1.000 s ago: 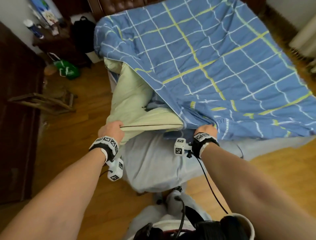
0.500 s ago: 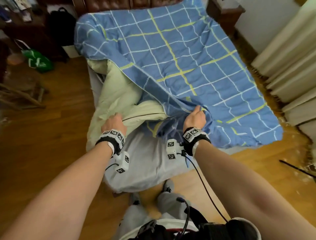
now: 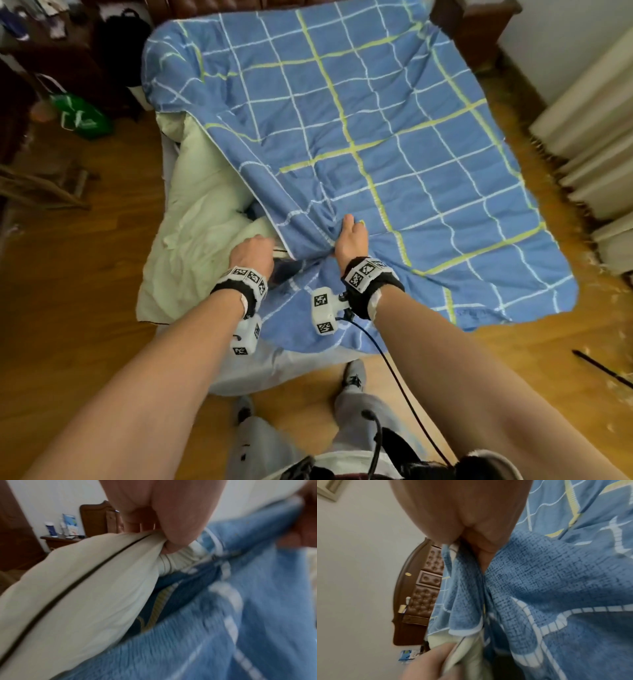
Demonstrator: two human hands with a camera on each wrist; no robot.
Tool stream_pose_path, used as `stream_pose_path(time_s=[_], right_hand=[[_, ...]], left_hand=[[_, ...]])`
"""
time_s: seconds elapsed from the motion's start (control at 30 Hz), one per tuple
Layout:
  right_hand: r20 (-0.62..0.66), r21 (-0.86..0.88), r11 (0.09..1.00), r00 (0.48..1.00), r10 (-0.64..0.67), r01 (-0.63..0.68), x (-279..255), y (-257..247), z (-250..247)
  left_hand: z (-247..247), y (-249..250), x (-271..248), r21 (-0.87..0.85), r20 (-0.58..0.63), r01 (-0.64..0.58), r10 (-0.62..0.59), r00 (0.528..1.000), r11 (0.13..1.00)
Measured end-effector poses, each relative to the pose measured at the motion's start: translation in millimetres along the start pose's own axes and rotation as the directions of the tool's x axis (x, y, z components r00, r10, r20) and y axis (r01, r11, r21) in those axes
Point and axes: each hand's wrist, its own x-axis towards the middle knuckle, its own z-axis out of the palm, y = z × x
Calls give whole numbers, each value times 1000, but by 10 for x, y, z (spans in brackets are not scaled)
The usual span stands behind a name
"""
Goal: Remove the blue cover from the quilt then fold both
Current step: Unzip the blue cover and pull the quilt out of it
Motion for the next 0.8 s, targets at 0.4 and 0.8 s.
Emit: stream_pose_path(time_s=[0.4, 0.8], right_hand=[[28, -453, 856, 956, 293, -249, 178, 765, -43], [599, -438, 899, 751, 277, 18, -631, 1320, 732]], left_hand=[[158, -600, -270, -161, 151, 354, -332, 931, 921], [491, -856, -331, -214, 276, 188, -126, 953, 959]])
